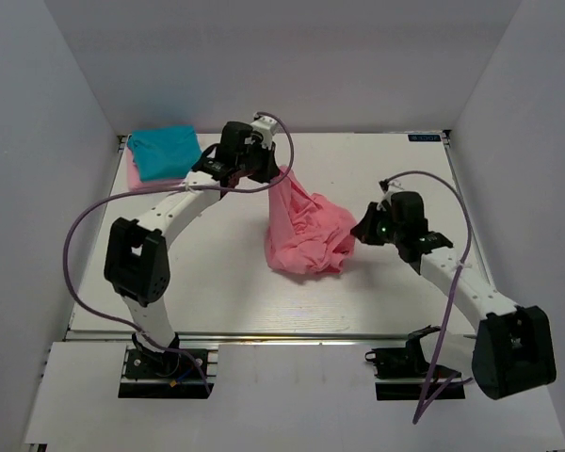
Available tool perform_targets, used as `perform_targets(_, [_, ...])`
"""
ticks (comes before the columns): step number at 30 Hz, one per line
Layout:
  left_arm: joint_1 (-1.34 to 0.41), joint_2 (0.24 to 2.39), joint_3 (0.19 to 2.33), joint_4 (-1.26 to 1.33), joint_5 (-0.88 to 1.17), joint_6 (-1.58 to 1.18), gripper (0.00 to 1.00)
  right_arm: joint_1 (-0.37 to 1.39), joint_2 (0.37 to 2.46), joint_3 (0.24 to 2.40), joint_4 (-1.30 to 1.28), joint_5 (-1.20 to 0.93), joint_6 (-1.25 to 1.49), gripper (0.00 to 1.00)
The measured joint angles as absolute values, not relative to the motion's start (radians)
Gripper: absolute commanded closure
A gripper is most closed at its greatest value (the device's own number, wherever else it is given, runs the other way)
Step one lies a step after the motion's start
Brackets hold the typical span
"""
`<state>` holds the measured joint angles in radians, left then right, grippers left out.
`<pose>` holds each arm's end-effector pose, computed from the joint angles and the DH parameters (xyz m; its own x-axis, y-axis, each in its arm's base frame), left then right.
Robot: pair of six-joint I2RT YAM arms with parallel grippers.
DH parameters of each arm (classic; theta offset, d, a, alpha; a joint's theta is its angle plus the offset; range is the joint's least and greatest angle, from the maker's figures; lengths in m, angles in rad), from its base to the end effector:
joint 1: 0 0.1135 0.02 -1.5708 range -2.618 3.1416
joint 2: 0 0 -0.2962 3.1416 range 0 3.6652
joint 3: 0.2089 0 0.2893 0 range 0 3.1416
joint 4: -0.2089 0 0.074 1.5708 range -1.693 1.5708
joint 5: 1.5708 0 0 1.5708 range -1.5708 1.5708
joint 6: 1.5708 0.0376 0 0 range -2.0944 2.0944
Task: Fold and stack the t-shirts
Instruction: Flatten out the tshirt
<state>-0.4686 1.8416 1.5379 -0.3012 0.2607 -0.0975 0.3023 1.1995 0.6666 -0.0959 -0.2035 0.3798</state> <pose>0.4221 -0.2245 0.3088 -0.5659 0.1810 -0.8044 0.5732 0.7877 -0.2260 0.2616 0.0895 0.2322 -0.6874 0.1660 -0.7070 -0.2075 0.8881 0.4102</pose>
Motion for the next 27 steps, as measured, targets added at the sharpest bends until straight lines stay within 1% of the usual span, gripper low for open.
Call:
perform_targets(7, [-0.469, 1.599, 1.487, -0.282, 0.168, -0.097, 1.00, 0.302, 1.026, 0.814, -0.140, -0.005, 0.363, 1.00])
perform_targets(13, [-0.469, 1.402, 1.446, -0.249, 0.091, -0.089, 1.00, 0.302, 0.956, 0.924, -0.186, 0.118, 0.336, 1.00])
perform_targets(17, [-0.471, 1.288, 1.406, -0.231, 0.004, -0.085, 1.00, 0.302, 0.932, 0.997, -0.202, 0.218, 0.306, 1.00])
perform_targets(20, [-0.472, 1.217, 1.374, -0.225, -0.097, -0.087, 1.00, 0.302, 0.912, 1.046, -0.212, 0.316, 0.279, 1.00])
perform_targets(23, [-0.467, 1.167, 1.354, -0.239, -0.242, -0.100, 1.00, 0.302, 0.890, 1.084, -0.215, 0.424, 0.241, 1.00])
perform_targets(27, [-0.459, 1.155, 1.354, -0.279, -0.453, -0.125, 1.00, 0.301, 0.873, 1.111, -0.216, 0.568, 0.186, 1.00])
